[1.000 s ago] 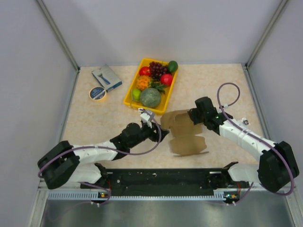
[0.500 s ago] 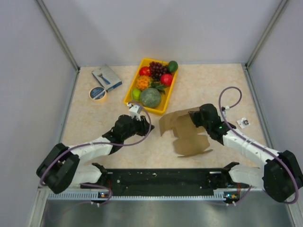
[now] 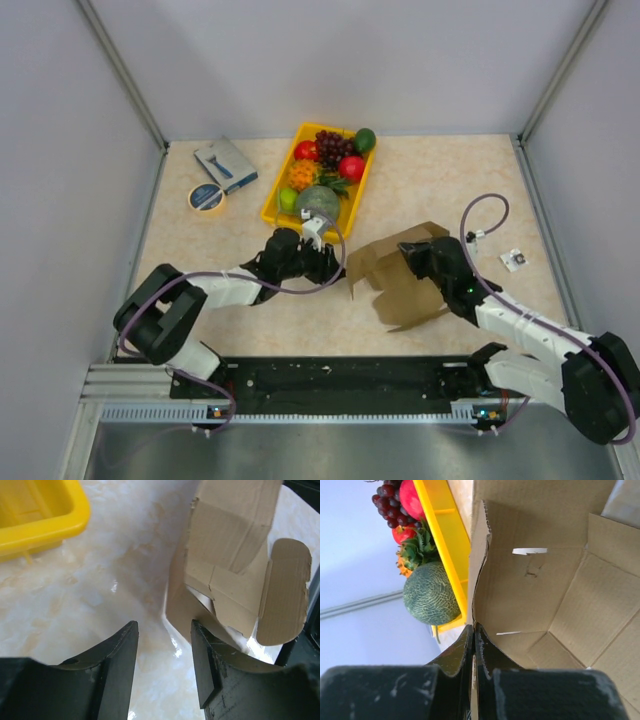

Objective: Fold the paper box

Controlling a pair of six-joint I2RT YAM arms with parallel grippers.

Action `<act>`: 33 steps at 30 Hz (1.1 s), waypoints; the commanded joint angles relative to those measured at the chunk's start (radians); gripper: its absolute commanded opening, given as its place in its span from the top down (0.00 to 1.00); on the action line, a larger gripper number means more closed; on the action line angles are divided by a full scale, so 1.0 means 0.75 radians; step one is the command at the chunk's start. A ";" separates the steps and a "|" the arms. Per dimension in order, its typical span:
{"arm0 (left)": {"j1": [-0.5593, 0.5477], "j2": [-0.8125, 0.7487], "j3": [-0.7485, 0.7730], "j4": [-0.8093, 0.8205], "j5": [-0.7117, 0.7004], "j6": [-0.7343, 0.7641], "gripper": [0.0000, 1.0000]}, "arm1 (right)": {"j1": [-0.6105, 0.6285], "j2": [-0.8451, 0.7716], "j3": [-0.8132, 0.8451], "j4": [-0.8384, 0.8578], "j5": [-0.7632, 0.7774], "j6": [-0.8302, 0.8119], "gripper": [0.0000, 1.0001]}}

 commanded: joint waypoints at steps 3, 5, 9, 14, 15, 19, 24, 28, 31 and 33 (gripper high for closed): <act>-0.096 0.064 0.040 0.210 0.165 0.103 0.49 | 0.015 -0.059 -0.072 0.128 -0.036 -0.094 1.00; -0.133 0.074 0.056 0.204 0.138 0.127 0.49 | 0.017 -0.073 -0.078 0.112 -0.036 -0.110 1.00; -0.210 0.089 0.081 0.181 0.063 0.160 0.49 | 0.015 -0.110 -0.087 0.091 -0.050 -0.143 1.00; -0.268 0.074 0.119 0.083 -0.027 0.234 0.49 | 0.015 -0.206 -0.105 0.002 -0.044 -0.206 1.00; -0.268 0.076 0.117 0.073 -0.033 0.232 0.49 | 0.015 -0.216 -0.123 -0.009 -0.042 -0.216 1.00; -0.266 0.029 0.056 0.075 -0.032 0.207 0.50 | 0.015 -0.261 -0.144 -0.058 -0.048 -0.308 1.00; -0.241 -0.026 -0.003 0.007 -0.050 0.197 0.46 | 0.015 -0.264 -0.195 0.003 -0.054 -0.337 1.00; -0.219 -0.144 -0.067 -0.028 -0.044 0.197 0.42 | 0.015 -0.270 -0.185 -0.007 -0.042 -0.353 1.00; -0.192 -0.224 -0.093 -0.113 -0.141 0.187 0.39 | 0.017 -0.270 -0.166 -0.023 -0.038 -0.362 1.00; -0.170 -0.237 -0.097 -0.120 -0.179 0.193 0.35 | 0.015 -0.270 -0.156 -0.027 -0.040 -0.359 1.00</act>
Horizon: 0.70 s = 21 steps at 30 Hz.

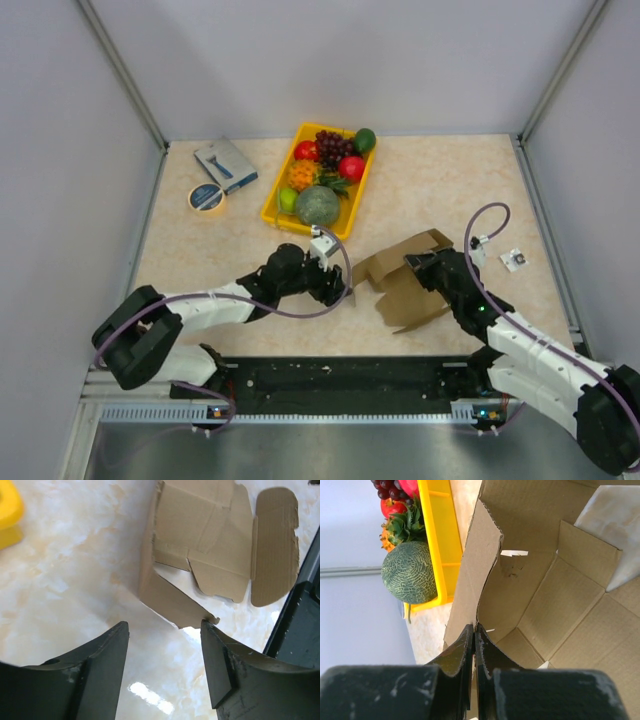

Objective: Fold the paper box

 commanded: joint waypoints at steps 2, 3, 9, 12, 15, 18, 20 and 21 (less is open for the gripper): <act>0.064 -0.044 0.017 -0.051 -0.103 0.009 0.34 | 0.016 -0.007 0.034 -0.023 0.000 -0.053 1.00; 0.074 0.013 0.040 -0.059 -0.091 0.011 0.34 | 0.014 -0.003 0.056 -0.041 -0.006 -0.053 1.00; 0.080 0.255 0.191 0.029 0.109 0.110 0.37 | 0.014 0.015 0.136 -0.115 -0.020 -0.051 1.00; 0.070 0.277 0.175 0.190 0.223 0.112 0.37 | 0.014 0.026 0.169 -0.172 -0.018 -0.081 1.00; 0.038 0.308 0.201 0.225 0.285 0.142 0.40 | 0.014 0.046 0.187 -0.209 -0.018 -0.096 1.00; -0.005 0.373 0.291 0.124 0.275 0.177 0.42 | 0.014 0.081 0.192 -0.215 -0.035 -0.088 1.00; -0.038 0.400 0.371 0.074 0.267 0.203 0.43 | 0.014 0.095 0.194 -0.205 -0.047 -0.083 1.00; -0.048 0.424 0.399 0.034 0.253 0.218 0.44 | 0.016 0.107 0.196 -0.201 -0.053 -0.088 1.00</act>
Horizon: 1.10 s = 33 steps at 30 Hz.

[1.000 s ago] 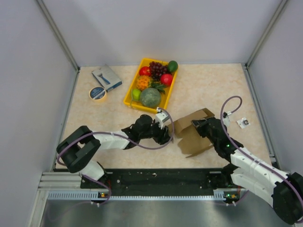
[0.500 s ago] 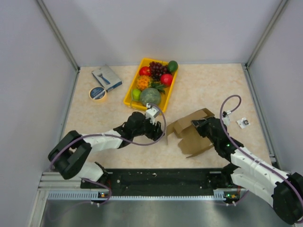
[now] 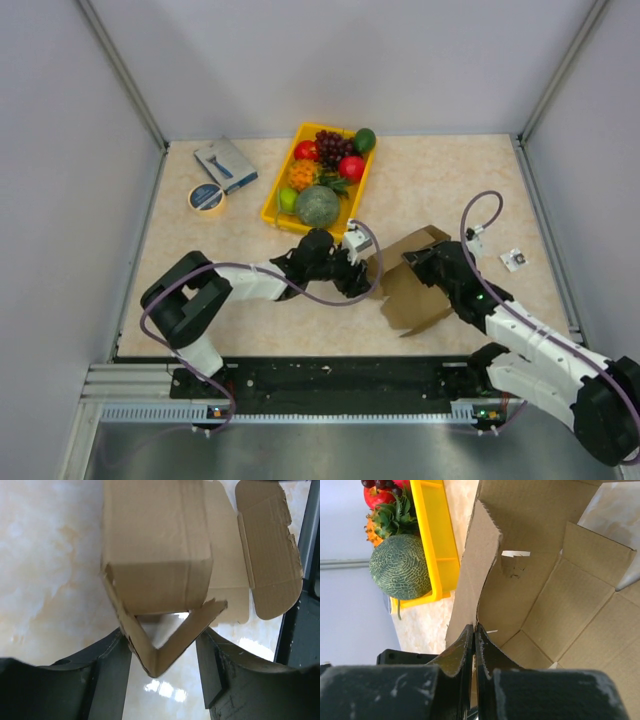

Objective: Fold the paper box

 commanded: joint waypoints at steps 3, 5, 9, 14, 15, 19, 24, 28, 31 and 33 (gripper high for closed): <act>-0.061 0.080 0.201 -0.076 0.023 0.062 0.45 | 0.013 0.044 0.067 -0.031 -0.029 -0.061 1.00; -0.080 0.095 0.224 -0.087 0.023 0.068 0.45 | 0.015 0.032 0.073 -0.043 -0.027 -0.069 1.00; -0.108 0.138 0.303 -0.152 0.030 0.099 0.45 | 0.013 -0.003 0.075 -0.057 -0.019 -0.102 1.00; -0.153 0.225 0.436 -0.319 0.024 0.152 0.44 | 0.015 -0.037 0.024 -0.059 -0.044 -0.089 1.00; -0.159 0.236 0.471 -0.336 -0.017 0.148 0.44 | 0.015 -0.048 0.012 -0.055 -0.040 -0.075 1.00; -0.174 0.254 0.496 -0.361 -0.144 0.099 0.45 | 0.013 -0.105 -0.039 -0.065 0.003 -0.051 1.00; -0.194 0.213 0.465 -0.361 -0.312 0.048 0.44 | 0.013 -0.156 -0.084 -0.102 0.042 0.013 1.00; -0.219 0.189 0.447 -0.361 -0.353 0.009 0.42 | 0.013 -0.217 -0.133 -0.119 0.065 0.080 1.00; -0.221 0.136 0.367 -0.269 -0.310 -0.058 0.41 | 0.013 -0.281 -0.182 -0.096 0.085 0.052 1.00; -0.223 0.125 0.336 -0.224 -0.296 -0.113 0.42 | 0.015 -0.305 -0.215 -0.086 0.089 0.017 1.00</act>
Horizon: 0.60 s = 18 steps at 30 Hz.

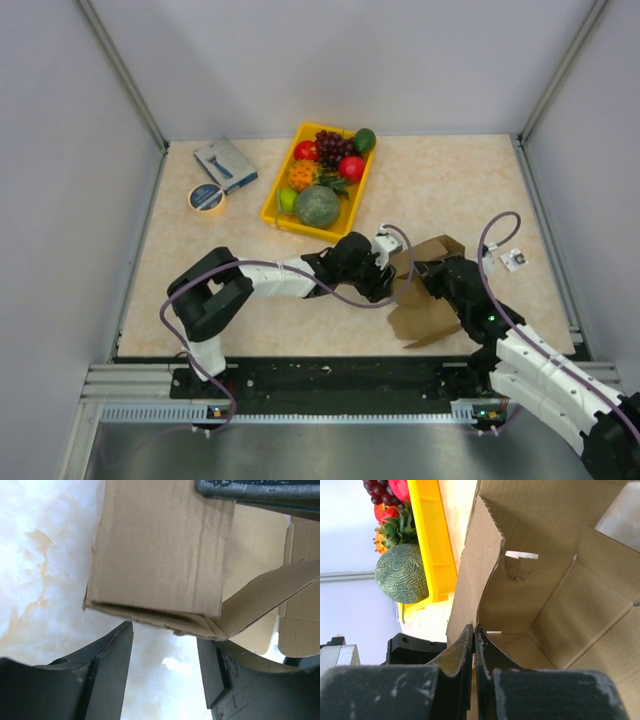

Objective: Fold the paper box

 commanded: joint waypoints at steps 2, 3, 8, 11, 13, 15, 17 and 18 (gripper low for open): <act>-0.025 -0.105 -0.091 0.229 -0.028 -0.126 0.42 | 0.017 -0.075 -0.096 -0.037 0.018 -0.038 1.00; -0.042 -0.108 -0.117 0.248 -0.050 -0.134 0.42 | 0.015 -0.084 -0.108 -0.026 0.012 -0.034 1.00; -0.115 -0.140 -0.193 0.379 -0.218 -0.122 0.43 | 0.015 -0.153 -0.175 0.008 -0.019 0.000 1.00; -0.160 -0.173 -0.268 0.504 -0.304 -0.144 0.43 | 0.015 -0.231 -0.218 0.002 -0.031 0.041 1.00; -0.193 -0.191 -0.346 0.641 -0.379 -0.148 0.41 | 0.017 -0.300 -0.243 -0.004 -0.040 0.037 1.00; -0.203 -0.212 -0.418 0.725 -0.398 -0.169 0.40 | 0.017 -0.339 -0.261 -0.032 -0.042 0.037 1.00; -0.210 -0.202 -0.434 0.780 -0.433 -0.187 0.38 | 0.015 -0.390 -0.296 -0.047 -0.046 0.060 1.00; -0.214 -0.192 -0.424 0.782 -0.443 -0.187 0.39 | 0.017 -0.407 -0.310 -0.053 -0.048 0.072 1.00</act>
